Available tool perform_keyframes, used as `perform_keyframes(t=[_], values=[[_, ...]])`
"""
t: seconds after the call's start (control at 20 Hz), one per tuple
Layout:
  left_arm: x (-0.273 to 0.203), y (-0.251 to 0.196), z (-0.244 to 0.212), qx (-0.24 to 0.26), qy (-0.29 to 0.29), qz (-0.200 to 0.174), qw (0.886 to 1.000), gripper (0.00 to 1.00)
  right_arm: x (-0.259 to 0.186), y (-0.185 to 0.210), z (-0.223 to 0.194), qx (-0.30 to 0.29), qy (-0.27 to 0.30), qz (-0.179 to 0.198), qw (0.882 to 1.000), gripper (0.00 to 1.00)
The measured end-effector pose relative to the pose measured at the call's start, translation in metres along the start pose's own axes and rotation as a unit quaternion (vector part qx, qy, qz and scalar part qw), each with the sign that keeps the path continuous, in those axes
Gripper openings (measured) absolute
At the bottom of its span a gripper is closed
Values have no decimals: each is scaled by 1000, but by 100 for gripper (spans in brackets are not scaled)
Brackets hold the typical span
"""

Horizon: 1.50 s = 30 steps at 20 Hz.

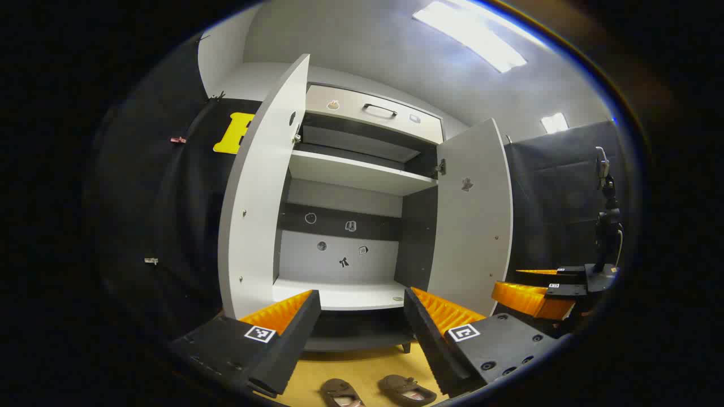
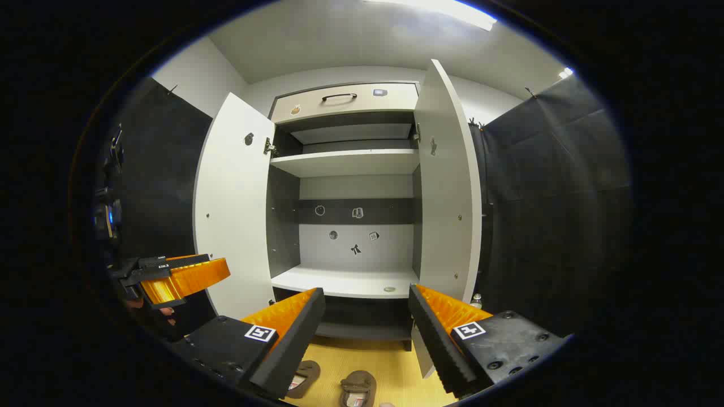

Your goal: Grab one shoe with the right hand and put it into the shoe cabinet, grab the other shoe with the left hand and put it into the shoe cabinet; then close the right door with the right hand and the left door with the left hand.

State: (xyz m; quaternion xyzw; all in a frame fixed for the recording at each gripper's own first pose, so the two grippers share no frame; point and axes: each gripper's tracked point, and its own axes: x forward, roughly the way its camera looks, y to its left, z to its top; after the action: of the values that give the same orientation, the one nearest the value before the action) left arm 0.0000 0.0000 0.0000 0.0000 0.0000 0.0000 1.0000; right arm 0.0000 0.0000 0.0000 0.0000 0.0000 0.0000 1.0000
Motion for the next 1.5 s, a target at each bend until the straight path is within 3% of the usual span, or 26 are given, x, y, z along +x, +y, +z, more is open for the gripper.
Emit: perform_keyframes(t=[0.25,0.45,0.95,1.5], values=[[5,-2,1,48,1,2,999,94,6,5,-8,-6,10,7,1000,98],[10,-6,-5,28,8,-12,999,94,8,6,-10,-13,13,9,1000,98],[16,10,-11,25,15,-3,1000,94,16,10,-29,-11,30,7,999,98],[17,39,-23,23,31,0,999,94,16,37,-182,4,183,17,983,98]])
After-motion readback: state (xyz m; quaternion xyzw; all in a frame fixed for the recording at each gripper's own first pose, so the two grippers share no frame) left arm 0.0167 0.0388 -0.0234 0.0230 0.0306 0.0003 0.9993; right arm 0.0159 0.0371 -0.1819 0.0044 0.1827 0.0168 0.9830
